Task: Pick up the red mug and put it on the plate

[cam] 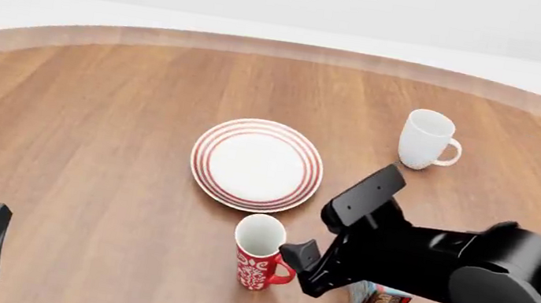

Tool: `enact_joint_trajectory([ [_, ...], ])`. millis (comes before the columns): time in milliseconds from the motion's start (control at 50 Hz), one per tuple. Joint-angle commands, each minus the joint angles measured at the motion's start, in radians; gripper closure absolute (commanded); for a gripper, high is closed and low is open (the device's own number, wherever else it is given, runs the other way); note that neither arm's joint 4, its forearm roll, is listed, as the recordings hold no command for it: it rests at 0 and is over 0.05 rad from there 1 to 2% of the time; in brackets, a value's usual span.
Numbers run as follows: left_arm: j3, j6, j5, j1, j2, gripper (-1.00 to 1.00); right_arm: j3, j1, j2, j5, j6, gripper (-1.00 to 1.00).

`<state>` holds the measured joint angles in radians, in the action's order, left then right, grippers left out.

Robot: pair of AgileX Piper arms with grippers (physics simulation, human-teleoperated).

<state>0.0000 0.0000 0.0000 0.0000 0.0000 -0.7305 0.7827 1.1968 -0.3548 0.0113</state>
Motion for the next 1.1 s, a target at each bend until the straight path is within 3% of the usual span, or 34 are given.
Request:
enact_joint_trajectory([
  [20,0.0,0.0,0.0,0.0,0.0,-1.0,0.013,-0.011,0.033,0.031,0.001,-1.0],
  [1100,0.0,0.0,0.0,0.0,0.0,-1.0,0.108,-0.005,0.194,0.214,0.03,-1.0],
])
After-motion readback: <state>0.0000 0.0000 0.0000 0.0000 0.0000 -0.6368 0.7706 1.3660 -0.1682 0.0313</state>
